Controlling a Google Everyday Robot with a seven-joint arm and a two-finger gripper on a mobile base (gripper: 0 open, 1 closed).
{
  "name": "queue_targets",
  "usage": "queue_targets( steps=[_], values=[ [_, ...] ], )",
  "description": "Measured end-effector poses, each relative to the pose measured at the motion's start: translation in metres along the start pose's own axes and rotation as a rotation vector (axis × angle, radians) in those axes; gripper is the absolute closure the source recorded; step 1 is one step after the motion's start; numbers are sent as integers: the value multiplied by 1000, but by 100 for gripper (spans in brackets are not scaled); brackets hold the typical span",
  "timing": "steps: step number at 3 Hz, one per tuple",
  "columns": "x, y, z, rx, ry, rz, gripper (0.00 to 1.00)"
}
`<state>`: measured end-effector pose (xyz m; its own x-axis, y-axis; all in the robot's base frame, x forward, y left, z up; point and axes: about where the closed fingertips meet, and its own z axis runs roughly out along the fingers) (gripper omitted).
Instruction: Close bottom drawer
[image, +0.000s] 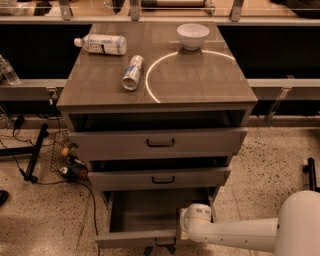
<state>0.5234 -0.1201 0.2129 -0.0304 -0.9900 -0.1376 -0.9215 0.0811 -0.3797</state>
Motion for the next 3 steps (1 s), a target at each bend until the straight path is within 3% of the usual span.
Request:
queue_targets(
  steps=[1,2,3],
  values=[
    [-7,-13,0,29,-3,-10,78],
    [-7,-13,0,29,-3,-10,99],
    [-8,-23,-3,50,-9,-12,100]
  ],
)
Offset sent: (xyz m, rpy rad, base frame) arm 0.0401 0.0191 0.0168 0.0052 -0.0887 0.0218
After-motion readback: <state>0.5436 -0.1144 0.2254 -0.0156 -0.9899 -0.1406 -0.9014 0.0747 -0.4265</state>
